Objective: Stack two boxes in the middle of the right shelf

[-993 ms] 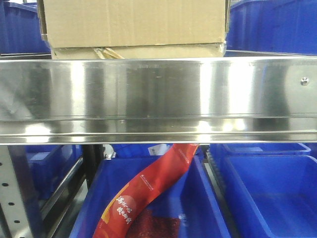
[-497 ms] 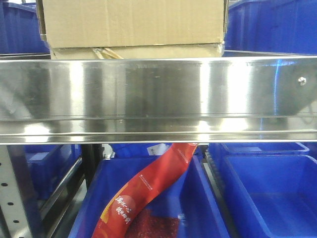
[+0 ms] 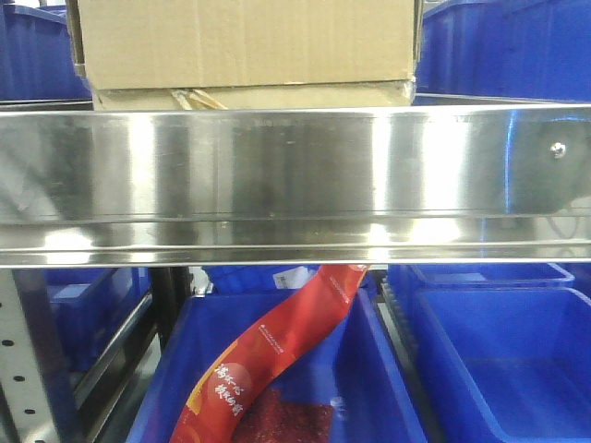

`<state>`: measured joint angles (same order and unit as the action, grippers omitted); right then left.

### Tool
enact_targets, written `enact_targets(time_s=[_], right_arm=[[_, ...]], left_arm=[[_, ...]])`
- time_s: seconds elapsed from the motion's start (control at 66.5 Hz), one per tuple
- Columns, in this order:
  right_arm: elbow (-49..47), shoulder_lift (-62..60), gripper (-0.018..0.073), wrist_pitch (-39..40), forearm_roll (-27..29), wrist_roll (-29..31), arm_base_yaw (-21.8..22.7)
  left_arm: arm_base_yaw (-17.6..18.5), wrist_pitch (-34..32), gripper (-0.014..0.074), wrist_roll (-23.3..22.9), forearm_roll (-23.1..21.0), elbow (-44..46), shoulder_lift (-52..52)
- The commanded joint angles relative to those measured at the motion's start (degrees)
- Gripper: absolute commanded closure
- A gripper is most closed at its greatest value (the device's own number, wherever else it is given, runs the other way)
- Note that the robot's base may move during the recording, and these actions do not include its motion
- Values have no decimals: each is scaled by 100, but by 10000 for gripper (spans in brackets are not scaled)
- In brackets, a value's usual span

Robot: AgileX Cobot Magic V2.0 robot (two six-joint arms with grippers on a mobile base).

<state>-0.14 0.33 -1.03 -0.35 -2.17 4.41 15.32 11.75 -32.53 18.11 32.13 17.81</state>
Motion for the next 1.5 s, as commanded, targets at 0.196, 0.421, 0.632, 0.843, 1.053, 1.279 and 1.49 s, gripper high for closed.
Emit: enact_targets(time_s=[0.196, 0.421, 0.632, 0.843, 1.053, 1.279, 1.49], right_arm=[[14, -33, 724, -108, -63, 32, 38], [14, -33, 724, -123, -208, 107, 38], [14, -33, 724, -110, -78, 509, 38], [14, -33, 724, -110, -78, 509, 38], [14, -33, 724, -110, -78, 509, 38], [14, -33, 724, -110, -78, 509, 38], [14, -33, 724, -110, -78, 509, 38]], left_arm=[[-31, -80, 708, -27, 26, -4, -44], [-31, -80, 708, -27, 26, -4, -44], [-31, -80, 708, -27, 26, -4, -44], [-31, -80, 708, -27, 26, -4, -44], [-31, -80, 708, -27, 26, -4, -44], [-31, -103, 708, -27, 16, -4, -44], [-31, -194, 708, -27, -12, -184, -127]])
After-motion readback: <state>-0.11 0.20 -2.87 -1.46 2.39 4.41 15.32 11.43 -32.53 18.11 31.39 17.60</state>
